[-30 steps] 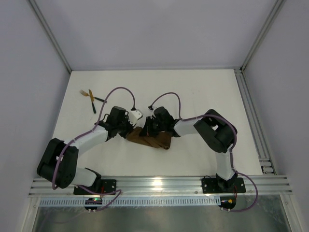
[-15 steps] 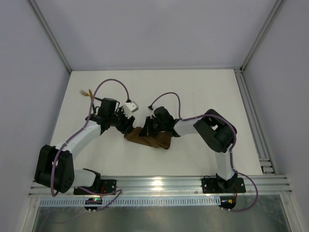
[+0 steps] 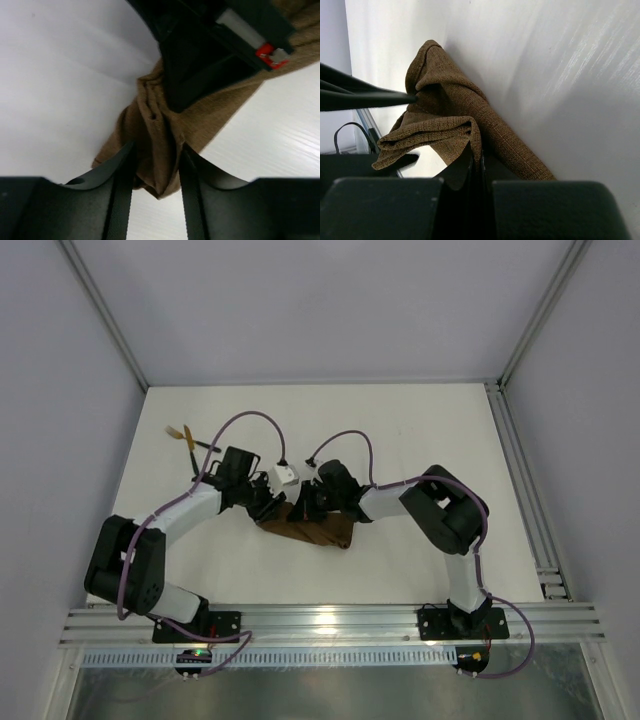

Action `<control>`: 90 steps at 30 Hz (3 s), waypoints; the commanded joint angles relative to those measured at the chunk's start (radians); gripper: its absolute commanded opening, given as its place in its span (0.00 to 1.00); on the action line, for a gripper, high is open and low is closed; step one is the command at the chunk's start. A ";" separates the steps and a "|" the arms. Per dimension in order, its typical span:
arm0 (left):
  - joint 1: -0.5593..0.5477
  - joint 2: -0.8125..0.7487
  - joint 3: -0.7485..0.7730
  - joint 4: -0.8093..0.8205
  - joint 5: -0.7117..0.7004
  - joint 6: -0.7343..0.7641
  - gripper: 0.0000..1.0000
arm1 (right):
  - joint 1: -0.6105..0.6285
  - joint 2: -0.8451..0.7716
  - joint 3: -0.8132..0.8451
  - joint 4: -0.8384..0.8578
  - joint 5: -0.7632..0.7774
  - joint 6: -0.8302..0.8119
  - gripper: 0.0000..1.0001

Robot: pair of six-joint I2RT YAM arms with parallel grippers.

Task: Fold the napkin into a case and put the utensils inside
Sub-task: Fold the 2/3-rectangle-folded napkin at the center of the board.

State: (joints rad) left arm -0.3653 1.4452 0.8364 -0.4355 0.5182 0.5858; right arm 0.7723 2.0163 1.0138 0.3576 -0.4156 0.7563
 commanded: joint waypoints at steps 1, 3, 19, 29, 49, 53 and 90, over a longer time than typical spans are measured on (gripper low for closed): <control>-0.001 0.026 -0.002 0.213 -0.112 -0.098 0.37 | 0.002 0.045 -0.018 -0.128 0.049 -0.063 0.03; 0.000 0.027 0.004 0.227 -0.081 -0.129 0.31 | 0.001 0.039 -0.026 -0.118 0.040 -0.081 0.03; 0.088 0.063 0.021 0.078 0.095 -0.182 0.00 | 0.001 -0.149 -0.024 -0.054 0.037 -0.411 0.63; 0.088 0.075 0.036 0.080 0.178 -0.184 0.00 | 0.002 -0.050 -0.009 0.147 -0.026 -0.401 0.65; 0.081 0.087 0.095 0.029 0.129 -0.201 0.15 | 0.009 -0.030 -0.100 0.308 -0.017 -0.294 0.09; 0.081 0.063 0.128 -0.041 0.178 -0.176 0.31 | 0.010 -0.024 -0.103 0.305 -0.003 -0.299 0.03; -0.205 0.061 -0.096 0.437 -0.581 -0.047 0.42 | 0.010 0.009 -0.130 0.354 -0.022 -0.298 0.03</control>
State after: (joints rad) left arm -0.5648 1.5208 0.7170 -0.0242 -0.0753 0.5270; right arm 0.7769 2.0159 0.8833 0.6956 -0.4294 0.4667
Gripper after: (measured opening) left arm 0.425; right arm 0.056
